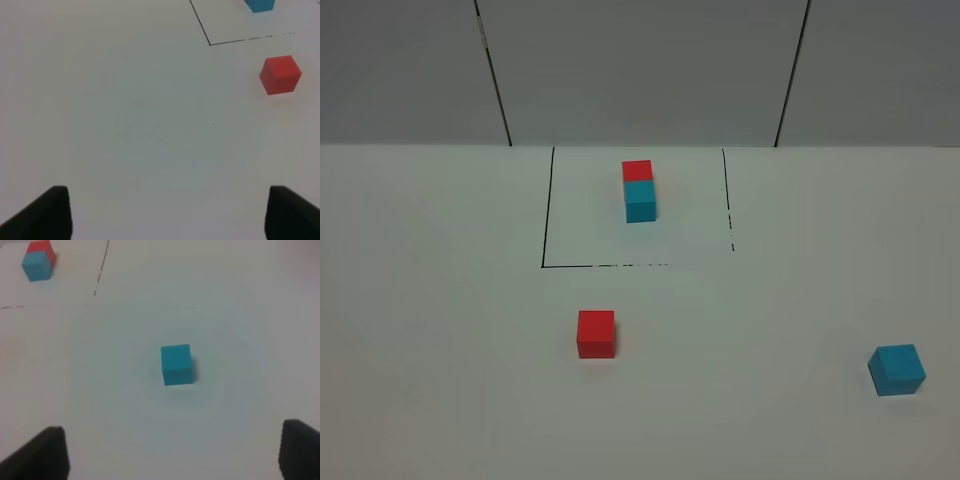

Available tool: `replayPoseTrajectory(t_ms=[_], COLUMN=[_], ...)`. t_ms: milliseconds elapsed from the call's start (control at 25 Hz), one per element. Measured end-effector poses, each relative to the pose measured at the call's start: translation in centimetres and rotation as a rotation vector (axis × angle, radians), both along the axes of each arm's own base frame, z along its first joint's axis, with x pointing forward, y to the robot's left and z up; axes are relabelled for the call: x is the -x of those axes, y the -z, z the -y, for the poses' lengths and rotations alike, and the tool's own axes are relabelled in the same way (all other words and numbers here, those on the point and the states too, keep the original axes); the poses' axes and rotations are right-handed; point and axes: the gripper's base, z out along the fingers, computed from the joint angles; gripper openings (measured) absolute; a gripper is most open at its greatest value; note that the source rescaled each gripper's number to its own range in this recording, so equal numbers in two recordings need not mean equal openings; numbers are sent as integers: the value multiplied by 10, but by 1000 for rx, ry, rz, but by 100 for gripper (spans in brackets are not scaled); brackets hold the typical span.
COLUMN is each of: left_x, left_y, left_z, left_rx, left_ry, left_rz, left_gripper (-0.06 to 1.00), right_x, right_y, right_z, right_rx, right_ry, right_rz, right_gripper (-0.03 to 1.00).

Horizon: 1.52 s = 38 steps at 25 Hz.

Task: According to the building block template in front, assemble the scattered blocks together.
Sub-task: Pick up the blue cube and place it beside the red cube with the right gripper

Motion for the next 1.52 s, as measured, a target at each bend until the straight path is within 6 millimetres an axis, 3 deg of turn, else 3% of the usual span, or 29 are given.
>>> replayPoseTrajectory(t_ms=[80, 200, 320, 480, 640, 840, 1160, 1520], left_x=[0, 0, 0, 0, 0, 0, 0, 0], left_y=[0, 0, 0, 0, 0, 0, 0, 0], left_z=[0, 0, 0, 0, 0, 0, 0, 0], left_rx=[0, 0, 0, 0, 0, 0, 0, -1], left_ry=[0, 0, 0, 0, 0, 0, 0, 0], left_rz=[0, 0, 0, 0, 0, 0, 0, 0], left_gripper=[68, 68, 68, 68, 68, 68, 68, 68], right_x=[-5, -30, -67, -129, -191, -242, -279, -293], right_y=[-5, -16, -24, -24, -9, 26, 80, 101], right_z=[-1, -3, -5, -5, -4, -3, -4, -14], right_rx=[-20, -59, -80, -64, -42, -29, 39, 145], right_ry=[2, -6, -11, -12, -4, 8, -6, -68], right_rz=[-30, -162, -318, -511, -658, -775, -864, -837], right_gripper=[75, 88, 99, 99, 99, 99, 99, 99])
